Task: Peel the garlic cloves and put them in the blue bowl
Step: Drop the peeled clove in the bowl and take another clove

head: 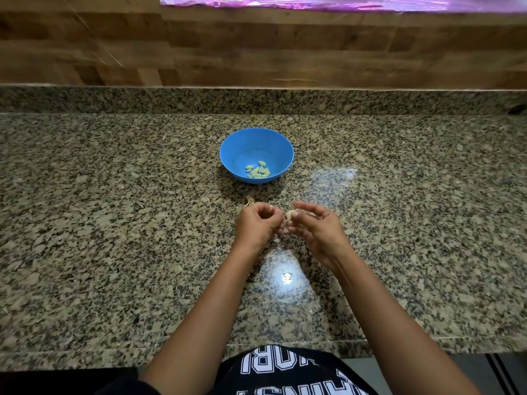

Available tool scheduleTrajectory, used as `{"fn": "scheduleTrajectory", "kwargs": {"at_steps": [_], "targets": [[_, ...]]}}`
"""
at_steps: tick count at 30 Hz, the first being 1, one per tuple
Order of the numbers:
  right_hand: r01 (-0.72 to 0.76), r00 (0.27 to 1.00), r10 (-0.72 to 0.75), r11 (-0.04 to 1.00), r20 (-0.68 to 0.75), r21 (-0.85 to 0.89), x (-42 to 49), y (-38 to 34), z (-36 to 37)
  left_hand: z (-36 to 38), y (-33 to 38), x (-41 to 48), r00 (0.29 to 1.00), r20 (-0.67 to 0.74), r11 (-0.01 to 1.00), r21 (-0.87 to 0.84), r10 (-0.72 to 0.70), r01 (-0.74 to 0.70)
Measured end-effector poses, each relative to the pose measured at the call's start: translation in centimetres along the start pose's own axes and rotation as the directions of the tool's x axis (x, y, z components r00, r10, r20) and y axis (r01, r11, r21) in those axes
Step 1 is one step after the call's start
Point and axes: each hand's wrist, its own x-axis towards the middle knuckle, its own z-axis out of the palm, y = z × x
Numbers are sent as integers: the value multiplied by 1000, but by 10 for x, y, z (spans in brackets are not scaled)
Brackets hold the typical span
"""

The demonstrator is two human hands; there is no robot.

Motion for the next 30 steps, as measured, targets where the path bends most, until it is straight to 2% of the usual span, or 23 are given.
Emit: {"fn": "scheduleTrajectory", "kwargs": {"at_steps": [2,4,9,13,23,30], "targets": [[-47,999,48,994,-5,103,1,-1,-3,-1,-3,2,1000,-29,998,54,10,-8],[-66,998,66,989,9,134,1,-3,-7,-2,-3,2,999,-31,996,83,16,-14],[-80,996,74,986,52,143,1,-2,-9,5,10,2,994,94,974,-212,-62,81],[-70,996,64,990,57,122,2,-3,-12,7,10,5,990,134,972,-224,-42,72],[53,999,-51,989,13,-138,0,-8,-10,14,9,8,997,77,986,-165,-7,20],[163,982,-190,882,-17,-442,5,-3,-4,17,10,8,999,36,977,-210,-28,35]]}}
